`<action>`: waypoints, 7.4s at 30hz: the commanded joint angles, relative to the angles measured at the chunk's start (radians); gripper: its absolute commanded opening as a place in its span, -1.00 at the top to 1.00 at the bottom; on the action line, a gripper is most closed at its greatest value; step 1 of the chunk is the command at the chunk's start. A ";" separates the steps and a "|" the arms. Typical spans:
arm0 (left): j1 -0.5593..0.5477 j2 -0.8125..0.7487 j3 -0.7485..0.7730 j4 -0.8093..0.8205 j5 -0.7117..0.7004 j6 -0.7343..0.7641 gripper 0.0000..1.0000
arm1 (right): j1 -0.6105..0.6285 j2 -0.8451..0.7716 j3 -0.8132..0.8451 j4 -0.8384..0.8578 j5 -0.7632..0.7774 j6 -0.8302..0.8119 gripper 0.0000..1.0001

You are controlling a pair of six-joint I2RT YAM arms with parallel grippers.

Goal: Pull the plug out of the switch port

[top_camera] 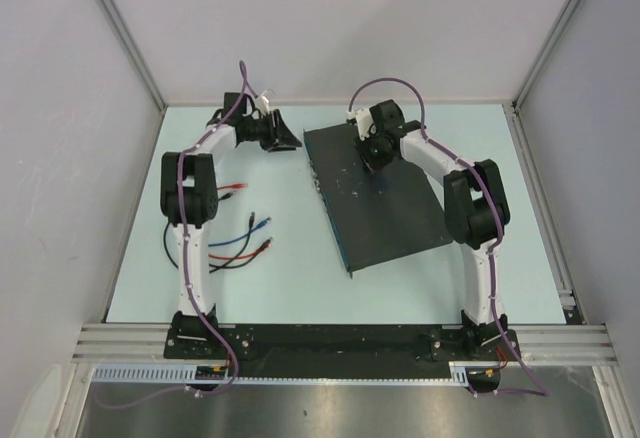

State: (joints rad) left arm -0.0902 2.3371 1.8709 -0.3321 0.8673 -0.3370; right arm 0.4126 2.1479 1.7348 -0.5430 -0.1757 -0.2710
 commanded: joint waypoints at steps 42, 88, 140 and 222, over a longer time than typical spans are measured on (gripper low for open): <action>-0.040 0.149 0.019 0.104 0.213 -0.108 0.40 | 0.015 0.061 -0.029 -0.069 -0.011 -0.059 0.42; -0.029 0.036 -0.150 0.387 0.197 -0.281 0.17 | 0.060 0.020 -0.081 -0.018 0.030 -0.099 0.42; -0.048 0.110 -0.087 0.225 0.185 -0.221 0.43 | 0.072 0.036 -0.086 -0.012 0.064 -0.116 0.42; 0.122 -0.377 -0.515 0.112 -0.067 0.010 0.02 | 0.100 0.069 -0.058 -0.032 0.019 -0.083 0.42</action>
State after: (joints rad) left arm 0.0738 1.8744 1.3025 -0.3618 0.6670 -0.2653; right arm 0.4702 2.1452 1.7222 -0.5190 -0.0982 -0.3748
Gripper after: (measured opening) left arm 0.501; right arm 0.290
